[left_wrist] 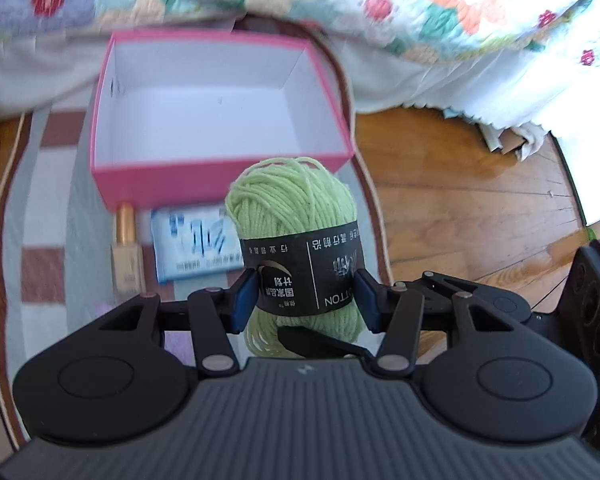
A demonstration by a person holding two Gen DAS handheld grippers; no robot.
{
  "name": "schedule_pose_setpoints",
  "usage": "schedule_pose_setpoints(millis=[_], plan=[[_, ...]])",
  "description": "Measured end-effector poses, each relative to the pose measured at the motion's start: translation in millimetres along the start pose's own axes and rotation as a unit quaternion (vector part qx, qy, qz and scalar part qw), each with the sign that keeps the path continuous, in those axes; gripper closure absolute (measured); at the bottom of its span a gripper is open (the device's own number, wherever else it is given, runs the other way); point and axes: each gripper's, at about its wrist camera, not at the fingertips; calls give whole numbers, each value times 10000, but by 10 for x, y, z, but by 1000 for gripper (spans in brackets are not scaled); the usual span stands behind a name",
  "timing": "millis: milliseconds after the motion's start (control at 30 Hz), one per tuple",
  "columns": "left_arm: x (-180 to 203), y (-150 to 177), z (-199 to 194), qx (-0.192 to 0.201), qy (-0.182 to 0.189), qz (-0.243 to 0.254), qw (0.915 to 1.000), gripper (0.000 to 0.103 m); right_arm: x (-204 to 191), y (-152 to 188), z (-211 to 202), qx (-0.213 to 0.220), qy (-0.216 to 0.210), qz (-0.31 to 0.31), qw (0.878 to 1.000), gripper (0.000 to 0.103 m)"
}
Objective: Organize objects
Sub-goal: 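Carry the yarn ball with the left tool into the pink box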
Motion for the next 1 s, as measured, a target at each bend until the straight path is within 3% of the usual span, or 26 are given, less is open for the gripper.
schedule_pose_setpoints(millis=[300, 467, 667, 1000], plan=[[39, -727, -1, 90, 235, -46, 9997, 52, 276, -688, -128, 31, -26, 168, 9999, 44], [-3, -1181, 281, 71, 329, -125, 9994, 52, 523, -1080, 39, -134, 55, 352, 9993, 45], [-242, -1739, 864, -25, 436, -349, 9984, 52, 813, -1467, 458, -378, 466, 275, 9978, 45], [-676, -1978, 1588, -213, 651, -785, 9946, 53, 1108, -1680, 1201, -852, 939, 91, 9919, 46]])
Point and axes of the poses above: each gripper's, at about its wrist camera, not at the fingertips, and z roughly the way its jaws point, x to its right, y to its underside, and after that the axes turned 6 degrees about -x, right-handed
